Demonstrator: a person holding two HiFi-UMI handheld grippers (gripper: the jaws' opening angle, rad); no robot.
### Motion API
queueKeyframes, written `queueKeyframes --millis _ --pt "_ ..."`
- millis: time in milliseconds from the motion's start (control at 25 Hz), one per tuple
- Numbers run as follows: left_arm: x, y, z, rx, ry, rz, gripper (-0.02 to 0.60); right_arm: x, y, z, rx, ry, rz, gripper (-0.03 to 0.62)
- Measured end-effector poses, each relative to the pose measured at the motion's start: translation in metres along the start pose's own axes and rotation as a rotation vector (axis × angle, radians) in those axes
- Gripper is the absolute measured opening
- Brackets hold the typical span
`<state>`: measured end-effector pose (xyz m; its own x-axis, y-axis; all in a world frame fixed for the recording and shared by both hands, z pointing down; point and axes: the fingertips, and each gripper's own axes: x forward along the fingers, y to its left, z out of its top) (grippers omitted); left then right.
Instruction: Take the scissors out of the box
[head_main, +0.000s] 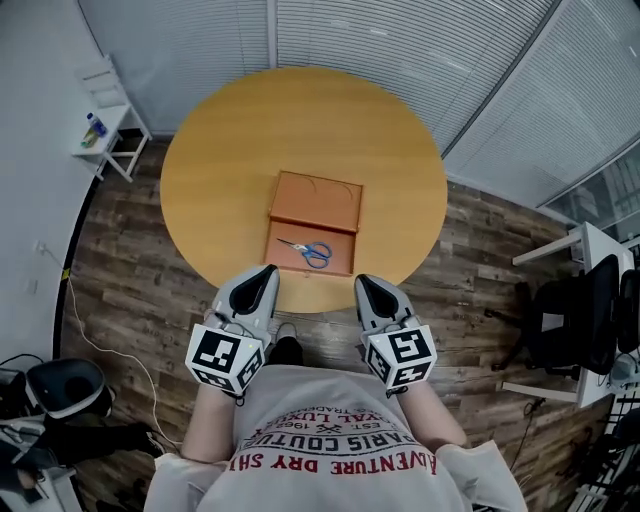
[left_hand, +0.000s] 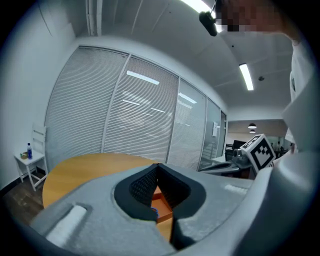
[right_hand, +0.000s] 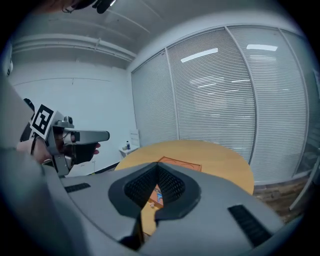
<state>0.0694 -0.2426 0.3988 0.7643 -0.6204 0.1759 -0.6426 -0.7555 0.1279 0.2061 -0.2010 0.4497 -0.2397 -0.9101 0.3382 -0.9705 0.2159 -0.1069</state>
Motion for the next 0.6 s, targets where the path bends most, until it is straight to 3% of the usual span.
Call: queueKeyframes --millis 400,600 --pt "0.054 0.081 0.007 -0.002 -0.002 -0.107 0.008 0.102 -0.018 -0.018 0.007 0.216 -0.055 0.008" --pt "0.066 0.095 -0.002 -0.053 -0.026 -0.100 0.008 0.130 -0.006 -0.051 -0.105 0.352 0.064 0.009"
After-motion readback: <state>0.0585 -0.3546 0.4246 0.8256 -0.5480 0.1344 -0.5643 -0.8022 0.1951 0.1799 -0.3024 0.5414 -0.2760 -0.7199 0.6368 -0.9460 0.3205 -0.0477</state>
